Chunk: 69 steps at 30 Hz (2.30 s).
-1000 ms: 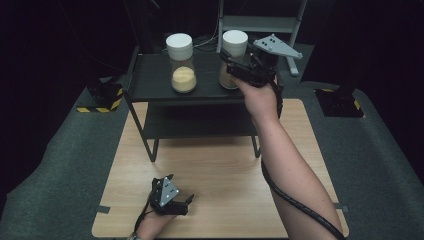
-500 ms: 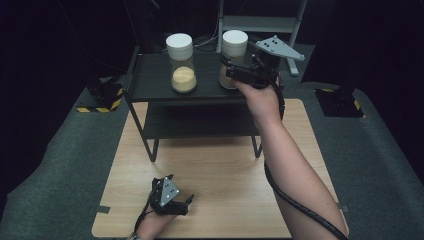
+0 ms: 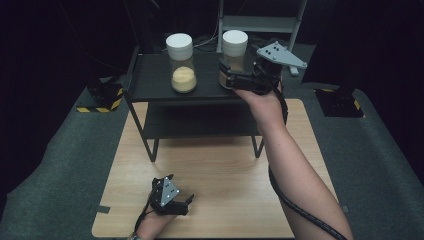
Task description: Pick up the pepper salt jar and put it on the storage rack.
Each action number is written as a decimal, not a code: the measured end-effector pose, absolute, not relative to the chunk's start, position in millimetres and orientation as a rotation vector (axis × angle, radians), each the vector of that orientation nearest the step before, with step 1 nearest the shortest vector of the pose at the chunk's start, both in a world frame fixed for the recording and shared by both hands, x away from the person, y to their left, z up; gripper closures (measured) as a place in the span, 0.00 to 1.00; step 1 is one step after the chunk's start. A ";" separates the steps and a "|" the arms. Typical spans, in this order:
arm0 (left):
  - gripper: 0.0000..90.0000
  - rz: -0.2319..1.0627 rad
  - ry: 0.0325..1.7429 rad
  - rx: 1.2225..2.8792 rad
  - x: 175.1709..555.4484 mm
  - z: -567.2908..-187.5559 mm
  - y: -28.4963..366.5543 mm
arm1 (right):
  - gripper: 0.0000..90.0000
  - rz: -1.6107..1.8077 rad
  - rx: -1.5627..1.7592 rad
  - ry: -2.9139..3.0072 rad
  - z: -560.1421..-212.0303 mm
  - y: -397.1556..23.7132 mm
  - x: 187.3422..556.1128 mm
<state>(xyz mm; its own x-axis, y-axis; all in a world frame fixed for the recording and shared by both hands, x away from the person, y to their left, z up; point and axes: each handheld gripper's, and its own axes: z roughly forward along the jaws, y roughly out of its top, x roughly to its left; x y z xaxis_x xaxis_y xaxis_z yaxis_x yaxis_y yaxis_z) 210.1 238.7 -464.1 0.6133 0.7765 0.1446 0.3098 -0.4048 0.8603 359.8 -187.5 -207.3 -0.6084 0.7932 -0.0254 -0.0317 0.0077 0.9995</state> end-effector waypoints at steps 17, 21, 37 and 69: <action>0.01 0.697 0.856 1.990 209.7 -463.6 236.6 | 0.00 1.691 0.736 1.667 -222.0 -203.9 338.0; 0.01 0.699 0.856 1.988 209.4 -464.0 236.1 | 0.00 1.691 0.716 1.674 -226.5 -208.9 333.5; 0.01 0.704 0.858 1.990 209.1 -463.7 236.1 | 0.00 1.670 0.641 1.713 -241.0 -220.4 311.2; 0.01 0.705 0.842 1.988 208.4 -464.6 237.1 | 0.00 1.552 0.635 1.838 -308.5 -241.5 271.6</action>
<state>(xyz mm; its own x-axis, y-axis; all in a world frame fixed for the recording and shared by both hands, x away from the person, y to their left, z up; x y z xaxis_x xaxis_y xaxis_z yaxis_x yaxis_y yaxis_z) 208.4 237.1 -464.6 0.6155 0.7709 0.1636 0.2961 -0.4186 0.8585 271.6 -241.5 -308.5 -0.6771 0.7176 -0.1630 -0.0407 0.1847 0.9820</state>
